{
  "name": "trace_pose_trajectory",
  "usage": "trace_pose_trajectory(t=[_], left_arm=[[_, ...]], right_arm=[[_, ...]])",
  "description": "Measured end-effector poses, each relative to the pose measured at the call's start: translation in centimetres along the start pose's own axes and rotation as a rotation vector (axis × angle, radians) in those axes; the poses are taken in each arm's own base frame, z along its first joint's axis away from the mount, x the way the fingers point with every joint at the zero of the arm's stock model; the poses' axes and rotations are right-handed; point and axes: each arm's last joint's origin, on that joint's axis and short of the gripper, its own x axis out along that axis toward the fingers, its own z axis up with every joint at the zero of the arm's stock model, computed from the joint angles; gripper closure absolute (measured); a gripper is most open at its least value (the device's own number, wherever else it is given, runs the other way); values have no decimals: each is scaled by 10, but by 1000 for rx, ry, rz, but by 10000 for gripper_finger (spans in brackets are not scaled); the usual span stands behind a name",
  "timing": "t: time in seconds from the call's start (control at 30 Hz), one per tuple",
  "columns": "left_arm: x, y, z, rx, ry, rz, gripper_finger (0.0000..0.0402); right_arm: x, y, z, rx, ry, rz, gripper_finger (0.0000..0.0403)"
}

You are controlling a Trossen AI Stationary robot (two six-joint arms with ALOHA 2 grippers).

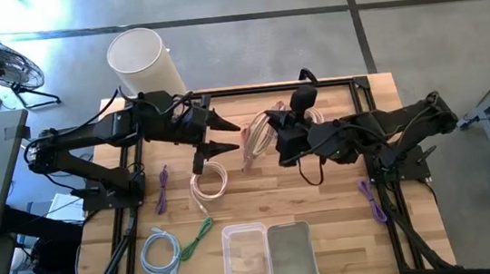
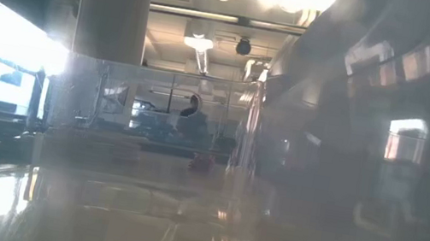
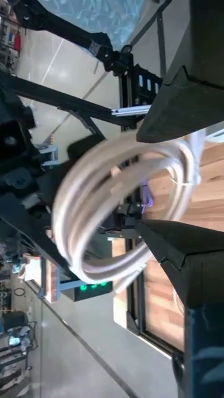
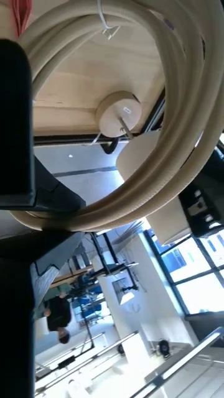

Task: Pick & Place USB Port
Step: Put the bottom right pink HDMI cable into the transparent bin

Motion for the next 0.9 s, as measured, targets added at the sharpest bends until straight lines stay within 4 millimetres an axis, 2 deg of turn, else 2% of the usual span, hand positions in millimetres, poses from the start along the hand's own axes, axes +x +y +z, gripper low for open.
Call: trace_pose_trajectory(t=[0.47, 0.9], left_arm=[[7, 3, -5, 96, 38, 51, 169], [19, 0, -7, 24, 16, -118, 169]], right_arm=[[-9, 6, 5, -19, -39, 30, 377], [-8, 6, 10, -30, -85, 36, 377]])
